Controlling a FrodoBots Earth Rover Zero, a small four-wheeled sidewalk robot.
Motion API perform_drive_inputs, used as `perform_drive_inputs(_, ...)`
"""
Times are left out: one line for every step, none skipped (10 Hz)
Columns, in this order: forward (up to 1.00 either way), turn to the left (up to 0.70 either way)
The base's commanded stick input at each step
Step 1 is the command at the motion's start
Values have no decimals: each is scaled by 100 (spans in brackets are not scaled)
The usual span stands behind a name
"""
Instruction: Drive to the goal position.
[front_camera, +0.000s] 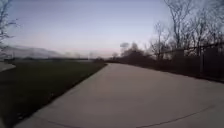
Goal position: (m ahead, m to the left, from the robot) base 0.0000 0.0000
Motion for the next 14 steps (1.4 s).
perform_drive_inputs(1, 0)
perform_drive_inputs(1, 0)
perform_drive_inputs(4, 0)
perform_drive_inputs(5, 0)
perform_drive_inputs(5, 0)
perform_drive_inputs(4, 0)
perform_drive_inputs(1, 0)
perform_drive_inputs(2, 0)
perform_drive_inputs(4, 0)
perform_drive_inputs(1, 0)
perform_drive_inputs(1, 0)
perform_drive_inputs(3, 0)
perform_drive_inputs(5, 0)
perform_drive_inputs(0, 0)
